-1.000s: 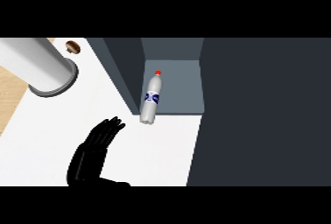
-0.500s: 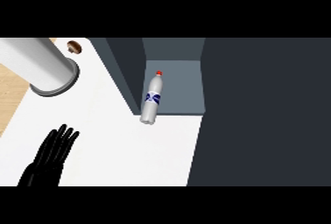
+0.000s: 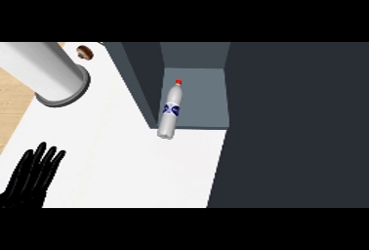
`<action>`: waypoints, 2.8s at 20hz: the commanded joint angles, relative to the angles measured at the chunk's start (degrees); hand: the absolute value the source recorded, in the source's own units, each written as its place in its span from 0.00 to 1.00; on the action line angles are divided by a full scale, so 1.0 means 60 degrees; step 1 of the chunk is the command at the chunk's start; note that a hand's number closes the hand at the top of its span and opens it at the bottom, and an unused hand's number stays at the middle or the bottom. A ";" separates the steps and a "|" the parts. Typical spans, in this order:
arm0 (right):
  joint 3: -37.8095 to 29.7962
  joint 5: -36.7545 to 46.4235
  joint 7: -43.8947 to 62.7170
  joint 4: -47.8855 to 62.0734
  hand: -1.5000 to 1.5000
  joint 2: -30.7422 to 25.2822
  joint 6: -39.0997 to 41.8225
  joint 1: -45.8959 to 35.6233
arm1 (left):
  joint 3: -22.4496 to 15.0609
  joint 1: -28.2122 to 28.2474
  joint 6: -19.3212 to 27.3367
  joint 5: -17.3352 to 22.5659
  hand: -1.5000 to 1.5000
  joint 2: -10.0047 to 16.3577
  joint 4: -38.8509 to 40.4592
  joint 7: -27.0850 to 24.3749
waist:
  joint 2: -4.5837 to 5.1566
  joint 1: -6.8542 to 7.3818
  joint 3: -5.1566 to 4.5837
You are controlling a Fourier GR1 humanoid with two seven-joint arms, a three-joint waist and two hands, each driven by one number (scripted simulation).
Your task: Pick up the bottled water, place it into the cabinet and close the cabinet
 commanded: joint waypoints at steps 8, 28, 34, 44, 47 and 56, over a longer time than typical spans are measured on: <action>0.3368 0.4218 0.0959 0.0929 1.00 0.2099 -0.3352 -0.3657 | 0.0555 0.0753 -0.0358 0.0469 0.00 0.0755 -0.1018 0.0257 | -0.0009 0.0122 -0.0013; 0.2851 0.0321 -0.0026 0.6874 1.00 0.3155 -0.3302 -0.8791 | 0.2392 0.1786 -0.0873 0.1308 0.00 0.1591 -0.2384 0.0970 | 0.0286 0.0277 0.0065; 0.2039 0.0064 -0.0333 0.7939 1.00 0.3281 -0.2759 -0.8795 | 0.3005 0.2176 -0.0648 0.1624 0.00 0.1477 -0.3318 0.1863 | 0.0194 0.0014 0.0067; 0.0752 0.1624 -0.1883 1.0057 1.00 0.2679 -0.2130 -0.8499 | 0.3498 0.2519 -0.1052 0.1297 0.00 0.1149 -0.3386 0.1956 | 0.0197 -0.0012 0.0064; 0.0302 0.1889 -0.2690 1.1038 1.00 0.2324 -0.1545 -0.8569 | 0.3110 0.1932 -0.0842 0.1149 0.00 0.0836 -0.2963 0.2156 | 0.0262 -0.0089 0.0063; -0.0006 0.2619 -0.3159 1.1744 1.00 0.2340 -0.2315 -0.8837 | 0.3325 0.1814 -0.1117 0.1357 0.00 0.0851 -0.3046 0.2409 | 0.0274 -0.0024 0.0054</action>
